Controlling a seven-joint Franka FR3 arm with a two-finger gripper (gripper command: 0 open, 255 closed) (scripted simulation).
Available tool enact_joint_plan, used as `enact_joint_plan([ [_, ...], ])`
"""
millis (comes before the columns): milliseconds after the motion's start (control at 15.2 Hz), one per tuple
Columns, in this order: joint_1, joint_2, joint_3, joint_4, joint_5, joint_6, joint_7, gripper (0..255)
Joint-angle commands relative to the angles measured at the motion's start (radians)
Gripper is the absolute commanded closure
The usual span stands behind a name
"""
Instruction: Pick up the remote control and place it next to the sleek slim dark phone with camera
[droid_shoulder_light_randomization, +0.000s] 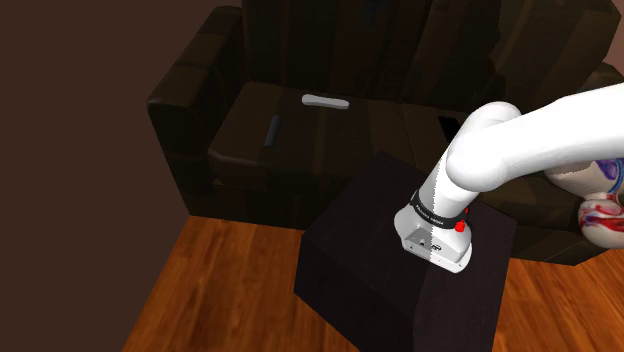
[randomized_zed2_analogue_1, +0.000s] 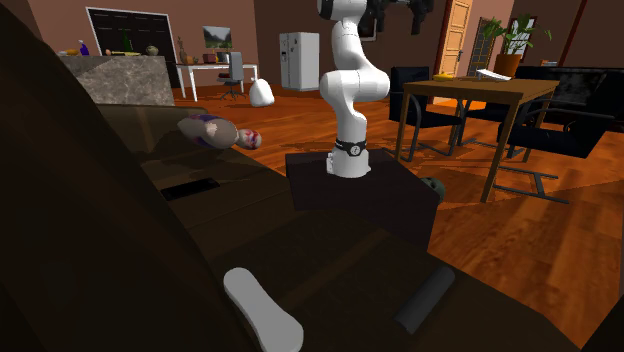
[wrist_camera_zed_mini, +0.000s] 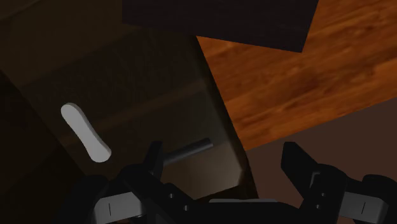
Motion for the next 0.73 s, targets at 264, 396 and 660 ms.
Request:
enact_joint_plan([
  [264, -0.007, 0.042, -0.069, -0.066, -0.038, 0.103, -0.088, 0],
  [396, -0.011, 0.072, -0.103, -0.090, -0.056, 0.156, -0.132, 0],
  [660, -0.018, 0.150, -0.173, -0.123, -0.086, 0.265, -0.219, 0],
])
